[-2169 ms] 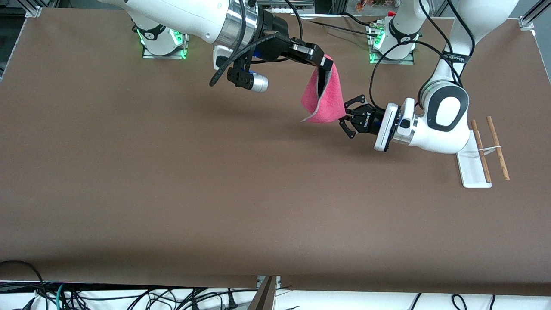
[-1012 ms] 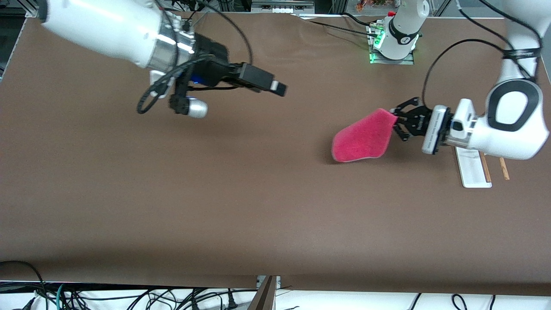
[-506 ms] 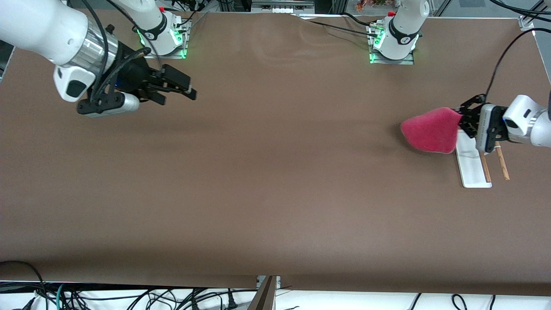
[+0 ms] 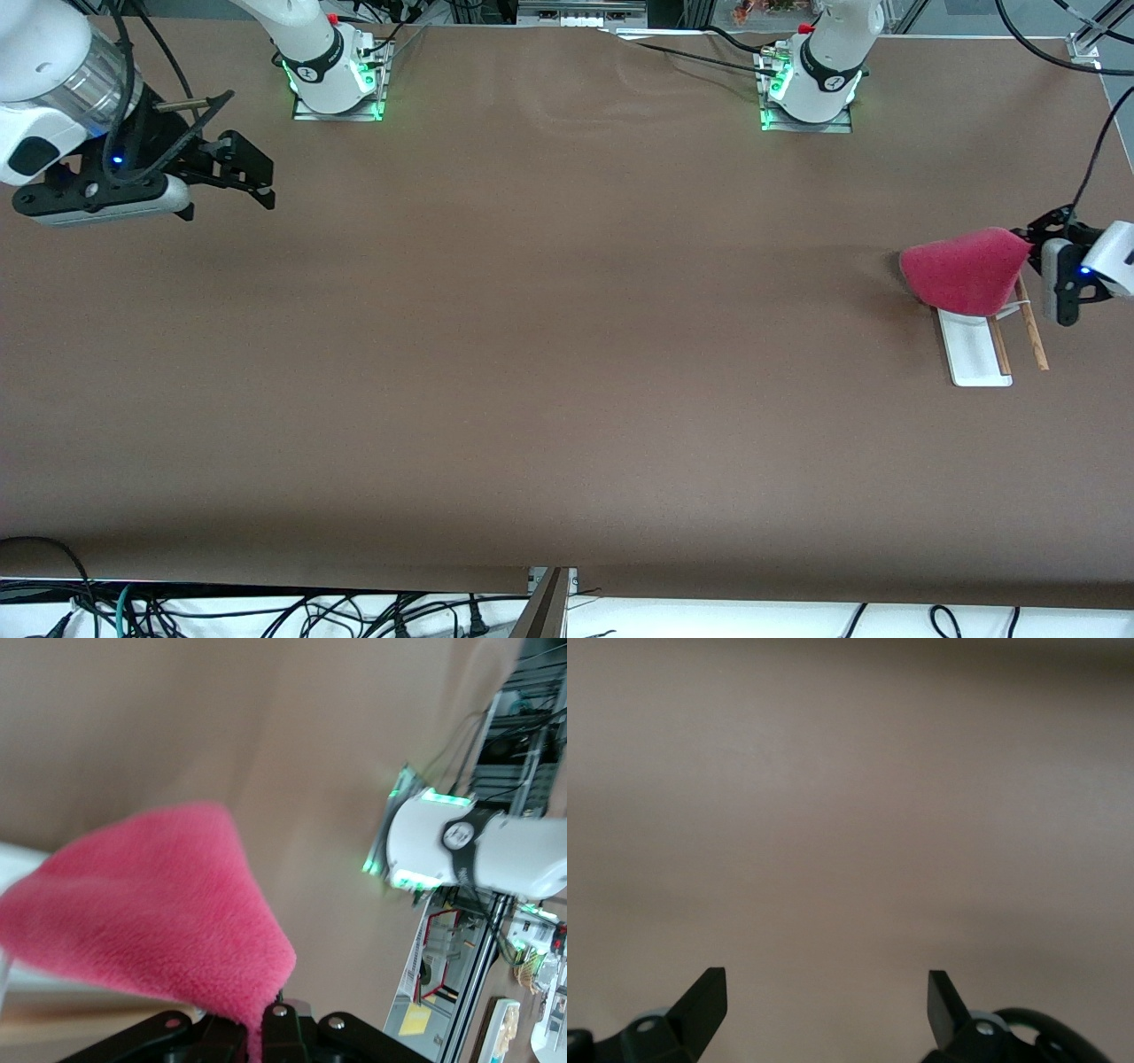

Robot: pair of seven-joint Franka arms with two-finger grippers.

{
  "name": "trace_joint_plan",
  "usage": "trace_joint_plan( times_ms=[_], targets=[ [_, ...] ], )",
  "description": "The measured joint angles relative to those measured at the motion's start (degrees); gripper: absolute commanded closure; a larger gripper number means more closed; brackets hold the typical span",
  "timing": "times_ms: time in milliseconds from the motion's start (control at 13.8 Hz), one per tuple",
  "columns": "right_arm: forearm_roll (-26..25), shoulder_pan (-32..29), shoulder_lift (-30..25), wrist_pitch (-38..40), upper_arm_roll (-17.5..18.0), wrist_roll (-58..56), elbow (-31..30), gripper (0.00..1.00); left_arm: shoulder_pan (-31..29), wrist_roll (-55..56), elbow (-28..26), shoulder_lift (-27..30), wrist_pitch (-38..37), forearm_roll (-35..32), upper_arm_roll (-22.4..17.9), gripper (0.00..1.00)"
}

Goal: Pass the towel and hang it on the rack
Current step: 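Carry the towel to the rack with the left gripper while the right withdraws, then lower the towel over the wooden sticks with the left gripper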

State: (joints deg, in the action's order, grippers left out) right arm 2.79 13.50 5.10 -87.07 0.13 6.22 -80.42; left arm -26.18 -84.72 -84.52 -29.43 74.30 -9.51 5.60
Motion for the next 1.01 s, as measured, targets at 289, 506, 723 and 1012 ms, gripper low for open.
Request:
trace_joint_plan(
  times_ms=[289,506,723,1012],
  targets=[
    [-0.2,-1.4,0.1,0.0,-1.9,-1.6,-1.7,0.0,-0.7,0.0,2.9,-1.7,4.0,-7.5,0.0,1.0],
    [-0.2,-1.5,0.1,0.9,-4.4,-2.3,-1.8,0.0,-1.3,0.0,3.2,-1.9,9.8,-10.0,-0.1,1.0],
    [-0.7,-1.4,0.1,1.0,-4.4,-2.2,-1.8,0.0,-2.8,0.0,3.2,-3.3,14.3,-10.2,-0.2,1.0],
    [-2.3,-1.3,0.3,1.0,-4.2,-2.0,-2.2,0.0,-4.8,0.0,3.2,-5.5,19.2,-10.2,-0.2,1.0]
  ],
)
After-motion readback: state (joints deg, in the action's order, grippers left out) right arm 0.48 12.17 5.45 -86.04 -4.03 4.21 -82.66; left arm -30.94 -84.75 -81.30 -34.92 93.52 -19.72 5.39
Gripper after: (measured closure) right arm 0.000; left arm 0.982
